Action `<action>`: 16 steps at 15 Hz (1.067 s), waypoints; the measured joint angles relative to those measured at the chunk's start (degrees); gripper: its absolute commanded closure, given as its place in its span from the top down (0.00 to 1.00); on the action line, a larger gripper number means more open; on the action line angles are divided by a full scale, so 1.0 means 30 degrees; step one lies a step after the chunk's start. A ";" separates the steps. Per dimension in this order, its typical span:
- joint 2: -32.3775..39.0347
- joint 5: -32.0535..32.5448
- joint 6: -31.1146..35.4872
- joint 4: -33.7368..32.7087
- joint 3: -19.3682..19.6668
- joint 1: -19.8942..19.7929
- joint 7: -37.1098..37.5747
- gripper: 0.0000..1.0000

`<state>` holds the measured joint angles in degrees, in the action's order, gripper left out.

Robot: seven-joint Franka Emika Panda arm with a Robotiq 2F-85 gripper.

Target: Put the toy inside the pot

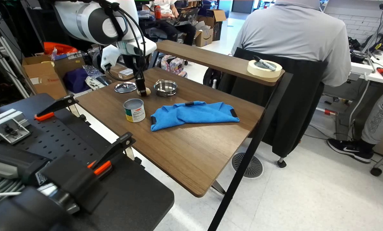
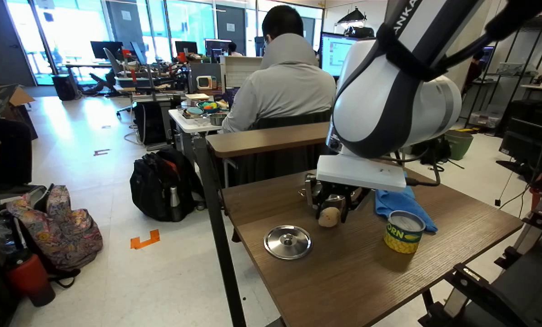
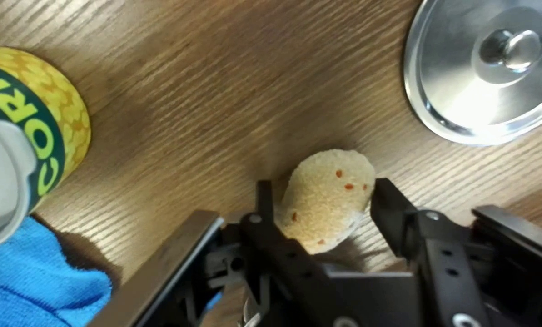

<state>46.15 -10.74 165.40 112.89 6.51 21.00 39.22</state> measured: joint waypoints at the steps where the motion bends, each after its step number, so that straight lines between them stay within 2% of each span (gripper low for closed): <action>1: 0.0129 0.0000 -0.0042 -0.0152 0.0000 -0.0001 0.0036 0.20; 4: 0.0329 0.0001 -0.0055 -0.0409 0.0001 -0.0001 0.0082 0.01; 5: 0.0328 0.0001 -0.0055 -0.0447 0.0001 -0.0001 0.0082 0.04; 7: 0.0316 0.0015 -0.0054 -0.0482 0.0001 0.0002 0.0082 0.02; 10: 0.0151 0.0061 -0.0011 -0.0431 0.0074 0.0087 0.0081 0.04; 16: -0.1315 0.0080 0.0949 0.0767 0.0902 0.0462 0.0081 0.04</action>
<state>42.21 -10.50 168.24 115.19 9.21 22.38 39.46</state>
